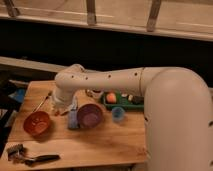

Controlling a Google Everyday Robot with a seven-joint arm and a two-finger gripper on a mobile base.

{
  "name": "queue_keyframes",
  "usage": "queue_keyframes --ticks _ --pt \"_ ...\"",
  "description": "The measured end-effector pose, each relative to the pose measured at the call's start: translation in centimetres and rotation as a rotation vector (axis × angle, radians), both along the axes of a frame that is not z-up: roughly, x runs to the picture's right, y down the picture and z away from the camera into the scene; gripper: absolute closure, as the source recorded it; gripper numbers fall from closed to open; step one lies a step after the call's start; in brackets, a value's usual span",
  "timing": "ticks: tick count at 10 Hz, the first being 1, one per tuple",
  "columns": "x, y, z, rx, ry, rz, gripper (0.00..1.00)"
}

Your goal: Place pepper in red bowl

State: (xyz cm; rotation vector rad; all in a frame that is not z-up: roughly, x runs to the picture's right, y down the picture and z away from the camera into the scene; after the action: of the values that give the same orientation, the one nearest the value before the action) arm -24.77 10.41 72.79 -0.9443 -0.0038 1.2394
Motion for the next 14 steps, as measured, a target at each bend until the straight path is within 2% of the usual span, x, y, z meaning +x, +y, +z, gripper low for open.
queue_keyframes --ticks 1,3,4,6,7,9,11,12,14 --pt "-2.1 -0.3 0.2 0.0 -0.071 -0.008 1.0" --pt "-5.7 0.8 -0.5 -0.013 -0.179 -0.034 1.0" --pt "-6.5 1.5 -0.8 -0.021 -0.203 -0.042 0.99" --pt "-8.5 4.1 -0.8 -0.067 -0.257 -0.057 0.79" --pt "-8.8 4.8 -0.4 -0.08 -0.259 -0.061 0.72" --pt "-8.9 5.9 1.2 -0.104 -0.235 -0.056 0.5" --pt "-8.3 5.5 3.0 -0.116 -0.199 -0.036 0.29" --pt "-8.3 5.4 3.5 -0.12 -0.192 -0.03 0.24" --pt "-8.6 5.5 3.8 -0.128 -0.192 -0.027 0.22"
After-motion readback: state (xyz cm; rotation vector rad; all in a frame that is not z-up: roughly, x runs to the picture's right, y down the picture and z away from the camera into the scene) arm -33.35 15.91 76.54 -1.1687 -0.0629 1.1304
